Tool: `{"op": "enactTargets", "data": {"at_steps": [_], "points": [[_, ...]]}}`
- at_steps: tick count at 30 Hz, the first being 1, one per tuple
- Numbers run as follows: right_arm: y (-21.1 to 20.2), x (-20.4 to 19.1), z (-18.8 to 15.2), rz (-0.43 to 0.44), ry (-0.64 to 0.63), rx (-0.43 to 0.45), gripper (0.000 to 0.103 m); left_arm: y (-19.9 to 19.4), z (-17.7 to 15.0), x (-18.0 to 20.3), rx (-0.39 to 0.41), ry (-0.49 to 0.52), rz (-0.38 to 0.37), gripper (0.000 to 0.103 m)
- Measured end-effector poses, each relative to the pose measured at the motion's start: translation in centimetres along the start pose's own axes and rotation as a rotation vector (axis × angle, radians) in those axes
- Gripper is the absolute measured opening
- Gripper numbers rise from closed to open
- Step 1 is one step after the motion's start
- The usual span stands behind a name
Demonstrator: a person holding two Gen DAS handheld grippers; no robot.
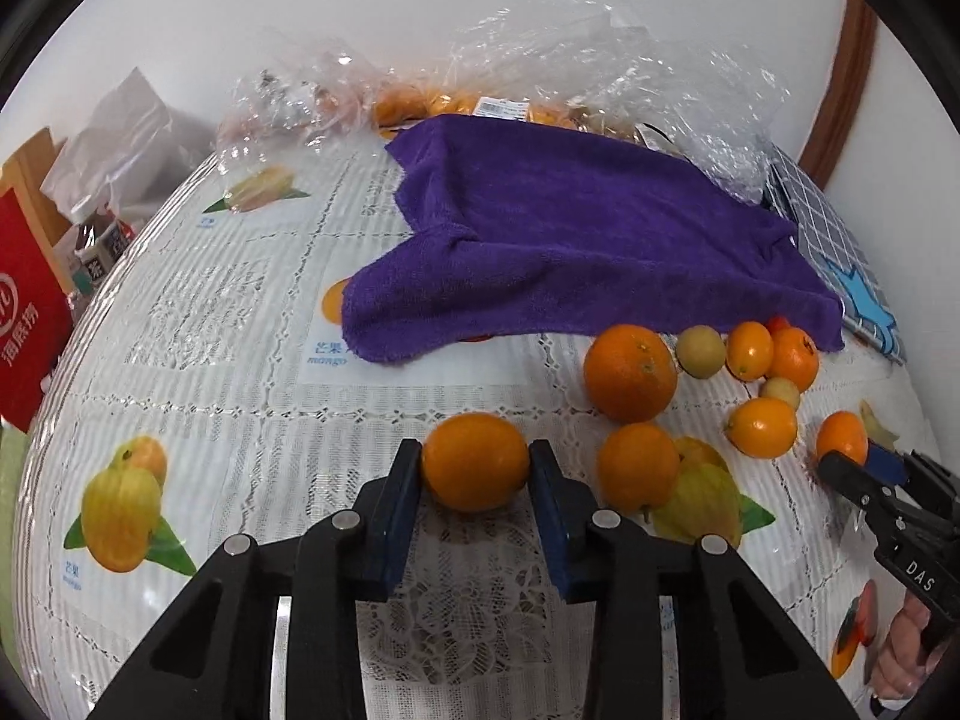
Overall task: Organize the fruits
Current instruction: 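Grasp a small kumquat with the left gripper while the right gripper grasps an orange, then carry the kumquat onto the purple towel with the left gripper while the right places its orange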
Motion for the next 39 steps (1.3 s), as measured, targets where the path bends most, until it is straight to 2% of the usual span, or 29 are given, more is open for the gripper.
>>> {"op": "enactTargets", "data": {"at_steps": [4,11,20,28,35,39], "points": [[-0.4,0.3,0.4,0.002,0.0,0.012,0.04,-0.8,0.7,-1.0,0.018,-0.034,0.022,0.034],[-1.8,1.3,2.8,-0.011,-0.014,0.064,0.04,-2.1,3.7,-1.6,0.069,-0.032,0.049,0.034],[-1.5,3.8,9.3,-0.047,0.031,0.136,0.04,-2.1,9.9,-0.1,0.129,-0.001,0.065,0.034],[1.0,5.6,14.5,-0.063,0.065,0.176,0.04,0.6,14.7,1.0,0.148,0.018,0.054,0.034],[4.6,7.1,16.7,-0.057,0.107,0.17,0.04,4.4,17.0,1.6,0.128,0.028,0.035,0.034],[6.6,7.8,17.3,-0.059,0.129,0.157,0.04,7.0,17.4,1.8,0.091,0.039,0.036,0.034]]}}
Point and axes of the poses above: each gripper's, at about its wrist camera, not at the fingertips, and y roughly the way its jaws point, x to its right, z to its top, the point moved 4 cm from there along y, roughly the way its jaws point, and after that the axes turned 1 degree about y, right-handed, at the moved point
